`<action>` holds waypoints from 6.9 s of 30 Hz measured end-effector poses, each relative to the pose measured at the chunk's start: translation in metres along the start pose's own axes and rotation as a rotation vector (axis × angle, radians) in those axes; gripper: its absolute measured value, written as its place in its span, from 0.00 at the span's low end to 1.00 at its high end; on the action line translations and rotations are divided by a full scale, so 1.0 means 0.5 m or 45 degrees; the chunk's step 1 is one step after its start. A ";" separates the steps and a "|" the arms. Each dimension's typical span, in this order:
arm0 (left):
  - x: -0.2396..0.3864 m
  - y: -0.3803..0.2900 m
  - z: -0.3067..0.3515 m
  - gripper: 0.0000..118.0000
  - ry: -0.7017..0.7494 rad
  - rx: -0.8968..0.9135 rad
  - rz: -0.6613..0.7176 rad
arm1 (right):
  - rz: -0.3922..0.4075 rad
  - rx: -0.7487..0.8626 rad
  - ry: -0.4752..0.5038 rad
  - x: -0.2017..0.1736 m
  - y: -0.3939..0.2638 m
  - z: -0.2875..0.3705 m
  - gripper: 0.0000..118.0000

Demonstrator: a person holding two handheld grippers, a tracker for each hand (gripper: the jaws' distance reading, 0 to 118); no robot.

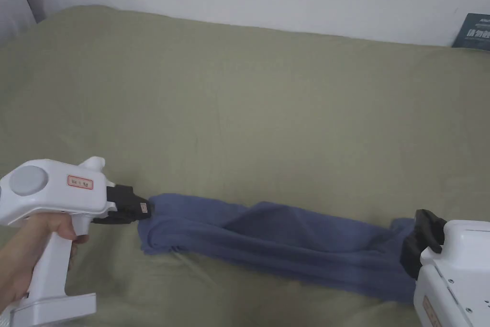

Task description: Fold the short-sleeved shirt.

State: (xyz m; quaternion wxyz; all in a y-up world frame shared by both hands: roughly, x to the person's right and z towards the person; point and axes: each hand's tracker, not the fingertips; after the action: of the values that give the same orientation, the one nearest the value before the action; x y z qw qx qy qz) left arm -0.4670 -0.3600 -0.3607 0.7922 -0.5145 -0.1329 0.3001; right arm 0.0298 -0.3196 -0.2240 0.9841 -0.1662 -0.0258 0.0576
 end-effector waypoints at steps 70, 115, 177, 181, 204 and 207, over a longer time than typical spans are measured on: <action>0.457 -0.185 -0.290 0.96 0.055 -0.226 -0.521 | -0.197 -0.022 0.027 0.087 0.019 0.063 0.07; 0.208 -0.125 -0.087 0.01 -0.034 -0.058 -0.214 | -0.134 0.062 0.000 0.059 0.040 0.018 0.07; 0.502 -0.232 -0.265 0.68 0.103 -0.271 -0.758 | -0.140 0.070 0.015 0.064 0.065 0.071 0.07; 0.479 -0.231 -0.224 0.93 -0.022 -0.191 -0.599 | -0.132 0.060 0.016 0.062 0.061 0.068 0.07; 0.353 -0.239 -0.343 0.00 -0.386 -0.261 -0.177 | -0.110 0.012 0.095 -0.007 0.050 0.023 0.07; 0.334 -0.250 -0.374 0.00 -0.325 -0.243 -0.226 | -0.110 -0.002 0.094 0.001 0.045 0.022 0.07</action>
State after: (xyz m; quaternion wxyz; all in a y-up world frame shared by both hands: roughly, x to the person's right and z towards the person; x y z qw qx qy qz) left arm -0.1963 -0.4317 -0.3466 0.7398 -0.5313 -0.3051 0.2780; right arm 0.0270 -0.2950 -0.2210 0.9858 -0.1676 0.0032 0.0090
